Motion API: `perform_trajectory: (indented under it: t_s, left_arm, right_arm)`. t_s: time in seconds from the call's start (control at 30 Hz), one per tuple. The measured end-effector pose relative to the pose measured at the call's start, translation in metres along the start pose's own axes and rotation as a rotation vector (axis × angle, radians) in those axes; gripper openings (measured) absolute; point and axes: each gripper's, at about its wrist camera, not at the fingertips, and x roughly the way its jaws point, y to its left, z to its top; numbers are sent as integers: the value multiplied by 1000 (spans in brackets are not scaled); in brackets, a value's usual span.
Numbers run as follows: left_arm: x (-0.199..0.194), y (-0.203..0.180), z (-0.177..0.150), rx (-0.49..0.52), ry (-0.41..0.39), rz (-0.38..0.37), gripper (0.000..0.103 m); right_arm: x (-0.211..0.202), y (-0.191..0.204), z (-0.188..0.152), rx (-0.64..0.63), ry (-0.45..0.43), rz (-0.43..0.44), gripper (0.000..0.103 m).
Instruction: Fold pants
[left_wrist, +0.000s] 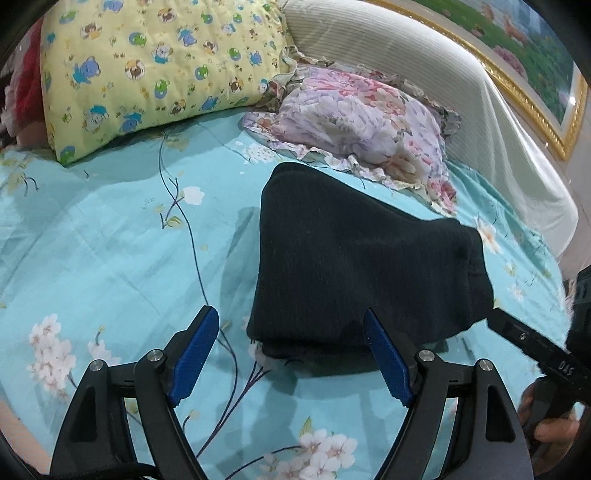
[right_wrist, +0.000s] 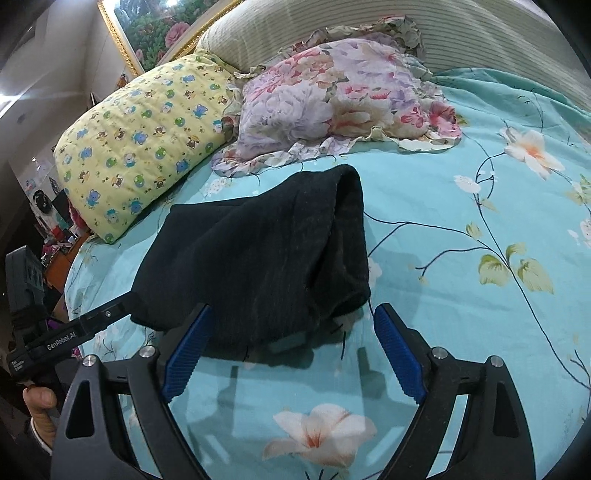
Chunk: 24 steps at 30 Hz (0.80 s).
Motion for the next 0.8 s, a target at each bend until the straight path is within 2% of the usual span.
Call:
perform_trajectory:
  t_s: [0.3,0.5,0.8]
  left_arm:
    - [-10,-14,-13,80,-15,54,83]
    - [-10,-25,-24,136,-6,98,83]
    - [-3,-28,-30,151,40,122,85]
  right_arm:
    - [-16,13,-16,-75,-55,-20,93]
    - [-16,25,-26,-132,-52,-27,94]
    - [-11,37,-35,-191,-44,-55,98]
